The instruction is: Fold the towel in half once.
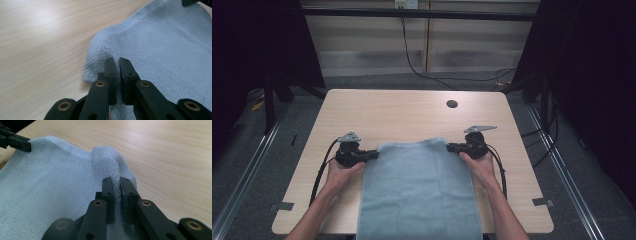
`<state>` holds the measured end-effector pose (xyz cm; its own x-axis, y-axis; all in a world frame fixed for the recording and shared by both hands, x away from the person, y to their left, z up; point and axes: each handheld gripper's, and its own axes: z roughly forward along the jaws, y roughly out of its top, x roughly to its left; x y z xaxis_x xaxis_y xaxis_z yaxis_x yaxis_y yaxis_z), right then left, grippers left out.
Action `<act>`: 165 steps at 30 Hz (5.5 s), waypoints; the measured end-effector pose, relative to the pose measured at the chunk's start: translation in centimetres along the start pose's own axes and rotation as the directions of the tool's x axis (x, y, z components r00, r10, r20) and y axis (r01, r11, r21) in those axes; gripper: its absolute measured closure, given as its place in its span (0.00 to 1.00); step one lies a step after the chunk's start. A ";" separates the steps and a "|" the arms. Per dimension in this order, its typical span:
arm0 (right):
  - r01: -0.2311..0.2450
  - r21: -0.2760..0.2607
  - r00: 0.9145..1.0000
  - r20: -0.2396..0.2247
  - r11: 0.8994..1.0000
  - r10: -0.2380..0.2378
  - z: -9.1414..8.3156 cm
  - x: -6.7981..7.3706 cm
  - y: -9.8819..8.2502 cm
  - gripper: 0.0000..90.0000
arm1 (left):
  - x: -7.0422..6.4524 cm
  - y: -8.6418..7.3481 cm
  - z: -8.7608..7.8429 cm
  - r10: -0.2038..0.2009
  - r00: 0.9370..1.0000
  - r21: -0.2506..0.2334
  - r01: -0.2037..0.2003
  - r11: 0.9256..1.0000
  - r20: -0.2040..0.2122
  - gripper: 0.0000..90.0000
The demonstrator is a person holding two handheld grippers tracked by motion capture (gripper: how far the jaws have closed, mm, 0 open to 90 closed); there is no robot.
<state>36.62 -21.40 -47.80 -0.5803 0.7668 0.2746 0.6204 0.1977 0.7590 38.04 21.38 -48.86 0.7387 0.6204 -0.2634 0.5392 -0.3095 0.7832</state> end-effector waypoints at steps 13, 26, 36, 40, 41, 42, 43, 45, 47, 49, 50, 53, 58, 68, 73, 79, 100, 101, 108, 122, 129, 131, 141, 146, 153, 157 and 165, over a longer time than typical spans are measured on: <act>0.030 -0.143 0.999 0.033 0.989 -0.025 -3.3 0.5 5.3 0.93 | 0.6 5.8 -3.4 -0.035 0.999 -0.161 0.037 0.986 0.018 0.95; 0.080 -0.224 0.995 0.069 0.971 -0.066 -6.8 1.2 11.6 0.94 | -1.4 12.9 -5.9 0.029 1.000 -0.244 -0.030 0.969 -0.009 0.95; 0.155 -0.202 0.986 0.097 0.967 -0.138 -9.7 3.4 7.9 0.94 | -4.0 9.1 -7.9 0.072 0.996 -0.269 -0.053 0.962 0.060 0.95; 0.150 -0.213 0.988 0.063 0.965 -0.140 -11.0 4.5 5.4 0.94 | -5.2 7.3 -8.8 0.099 0.993 -0.260 -0.081 0.962 0.057 0.95; 0.153 -0.210 0.988 0.051 0.966 -0.145 -11.3 4.9 4.9 0.94 | -5.6 6.8 -8.9 0.109 0.992 -0.254 -0.091 0.963 0.058 0.95; 0.167 -0.202 0.986 0.051 0.965 -0.160 -11.5 5.3 4.3 0.94 | -6.0 6.2 -9.1 0.116 0.991 -0.253 -0.095 0.963 0.069 0.95; 0.183 -0.183 0.983 0.051 0.966 -0.176 -11.6 5.8 3.7 0.94 | -6.3 5.5 -9.2 0.124 0.990 -0.240 -0.105 0.965 0.068 0.95; 0.203 -0.154 0.979 0.042 0.967 -0.199 -11.6 6.8 2.1 0.94 | -6.9 4.0 -9.3 0.125 0.990 -0.225 -0.108 0.968 0.065 0.95; 0.206 -0.134 0.978 0.023 0.969 -0.205 -11.7 7.5 0.4 0.94 | -7.3 2.7 -9.4 0.113 0.991 -0.214 -0.094 0.972 0.076 0.95; 0.202 -0.122 0.979 0.011 0.972 -0.202 -12.1 8.2 -0.9 0.94 | -7.9 1.7 -9.7 0.113 0.990 -0.201 -0.095 0.975 0.084 0.95; 0.204 -0.119 0.979 0.009 0.972 -0.205 -12.4 8.5 -1.5 0.94 | -8.3 1.4 -9.9 0.120 0.988 -0.195 -0.100 0.976 0.097 0.95; 0.232 -0.097 0.973 0.017 0.968 -0.231 -13.4 10.0 -2.6 0.94 | -9.8 1.0 -10.8 0.152 0.983 -0.178 -0.133 0.975 0.098 0.95; 0.224 -0.037 0.974 -0.010 0.974 -0.224 -13.4 11.1 -4.9 0.94 | -10.6 -1.0 -10.4 0.132 0.984 -0.119 -0.118 0.986 0.123 0.95; 0.129 0.107 0.989 -0.091 0.986 -0.120 -10.3 10.8 -11.4 0.94 | -10.3 -8.0 -7.8 0.028 0.982 0.148 -0.056 0.987 0.185 0.94; 0.147 0.194 0.988 -0.078 0.970 -0.134 -9.0 11.5 -12.2 0.94 | -10.6 -9.1 -6.9 0.038 0.984 0.197 -0.073 0.978 0.174 0.94; 0.168 0.185 0.985 -0.056 0.968 -0.160 -7.6 10.3 -11.5 0.94 | -9.4 -8.0 -5.2 0.059 0.991 0.184 -0.081 0.980 0.123 0.95; 0.054 0.186 0.987 0.138 0.981 -0.081 1.8 0.7 -1.0 0.94 | 0.9 0.3 2.5 -0.048 0.998 0.126 0.054 0.991 -0.050 0.95; 0.038 0.187 0.986 0.151 0.982 -0.067 2.2 0.5 -0.6 0.94 | 1.3 0.5 2.7 -0.062 0.996 0.111 0.069 0.991 -0.065 0.95; -0.030 0.172 0.982 0.191 0.985 -0.004 4.3 -0.8 1.4 0.94 | 2.8 1.7 3.7 -0.069 0.991 0.099 0.080 0.992 -0.116 0.95; -0.095 0.131 0.952 0.301 0.987 0.051 6.0 -2.3 3.3 0.95 | 4.1 2.5 4.9 -0.128 0.982 0.047 0.136 0.990 -0.142 0.95; -0.073 0.135 0.951 0.308 0.988 0.029 4.5 -2.4 2.2 0.95 | 4.0 3.1 6.0 -0.143 0.984 0.044 0.148 0.988 -0.110 0.95; -0.115 0.117 0.951 0.300 0.986 0.075 4.2 -3.1 2.1 0.95 | 3.9 3.3 6.5 -0.158 0.981 0.034 0.162 0.986 -0.110 0.95; -0.138 0.043 0.963 0.239 0.989 0.124 2.9 -4.4 2.3 0.95 | 3.8 4.0 6.2 -0.192 0.975 -0.009 0.192 0.981 -0.111 0.95; -0.093 -0.060 0.974 0.199 0.994 0.103 0.4 -3.6 4.8 0.95 | 2.7 5.8 3.5 -0.170 0.982 -0.085 0.164 0.983 -0.078 0.95; -0.029 -0.227 0.991 0.119 0.973 0.058 -4.8 -0.8 9.2 0.95 | 1.2 9.4 -2.2 -0.130 0.991 -0.240 0.120 0.963 -0.023 0.95; 0.040 -0.253 0.991 0.131 0.967 -0.007 -7.6 1.2 11.1 0.95 | 0.0 10.6 -3.9 -0.085 0.996 -0.270 0.074 0.960 -0.030 0.95; 0.167 -0.256 0.984 0.097 0.952 -0.147 -12.5 5.1 11.4 0.95 | -4.1 11.4 -9.4 0.039 0.999 -0.334 -0.045 0.942 -0.026 0.95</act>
<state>34.16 -22.90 -30.33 -0.6114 0.7848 0.1016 0.3584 0.1601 0.9197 37.36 22.10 -33.52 0.7486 0.6262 -0.2182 0.3394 -0.0791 0.9373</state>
